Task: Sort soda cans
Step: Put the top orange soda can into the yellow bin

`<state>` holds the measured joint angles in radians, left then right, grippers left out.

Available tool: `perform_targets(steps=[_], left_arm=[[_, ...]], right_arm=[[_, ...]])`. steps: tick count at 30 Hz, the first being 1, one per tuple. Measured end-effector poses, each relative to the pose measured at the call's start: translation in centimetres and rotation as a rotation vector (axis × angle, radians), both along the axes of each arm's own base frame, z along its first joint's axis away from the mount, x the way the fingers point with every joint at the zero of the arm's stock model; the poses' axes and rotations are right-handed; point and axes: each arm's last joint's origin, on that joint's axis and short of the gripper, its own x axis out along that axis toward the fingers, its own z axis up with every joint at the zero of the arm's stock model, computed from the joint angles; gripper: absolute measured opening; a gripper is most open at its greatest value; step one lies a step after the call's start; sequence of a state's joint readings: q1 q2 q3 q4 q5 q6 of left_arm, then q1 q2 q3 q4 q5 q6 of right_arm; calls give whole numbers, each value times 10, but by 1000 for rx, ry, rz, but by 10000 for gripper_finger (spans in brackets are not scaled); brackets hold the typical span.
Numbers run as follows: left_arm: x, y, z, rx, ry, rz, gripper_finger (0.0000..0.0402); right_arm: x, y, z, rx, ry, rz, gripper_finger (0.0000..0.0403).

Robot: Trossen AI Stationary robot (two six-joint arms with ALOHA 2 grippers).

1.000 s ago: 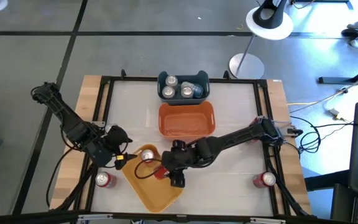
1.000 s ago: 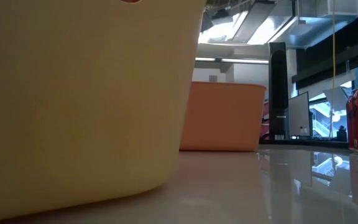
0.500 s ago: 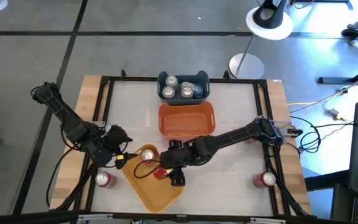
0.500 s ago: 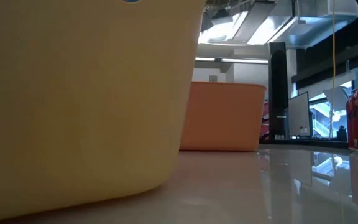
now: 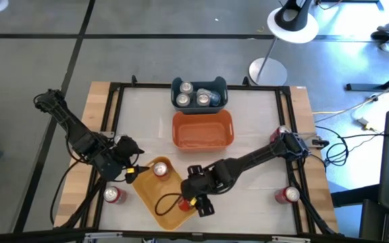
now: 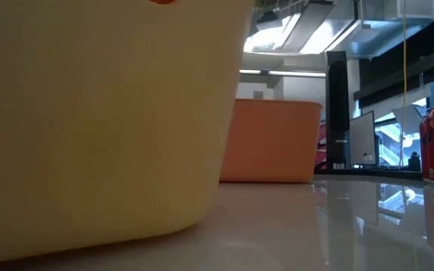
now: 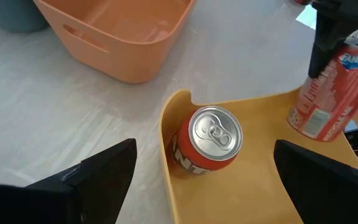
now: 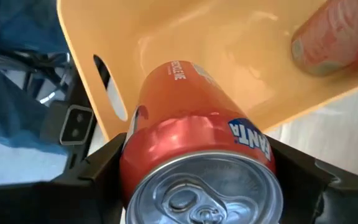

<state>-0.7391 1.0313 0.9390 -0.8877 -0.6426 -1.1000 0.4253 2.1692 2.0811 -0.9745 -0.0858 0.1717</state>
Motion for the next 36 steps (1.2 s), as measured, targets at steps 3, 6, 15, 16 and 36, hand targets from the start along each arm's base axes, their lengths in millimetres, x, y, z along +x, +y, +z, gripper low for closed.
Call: perform_targets(steps=[3,6,15,16,36], left_arm=[[0,0,0,0,0,1,366],[0,0,0,0,0,0,366],[0,0,0,6,1,-4,366],[0,0,0,6,1,-4,366],[0,0,0,11,-2,-4,366]], right_arm=[[-4,-1,-5,-13,62,-17,285],[-11,-5,-8,-55,145,-44,285],[-39,-22,-14,-288,417,-169,285],[-41,-23,-14,-307,439,-181,285],[-43,-22,-46,-282,512,-237,289]])
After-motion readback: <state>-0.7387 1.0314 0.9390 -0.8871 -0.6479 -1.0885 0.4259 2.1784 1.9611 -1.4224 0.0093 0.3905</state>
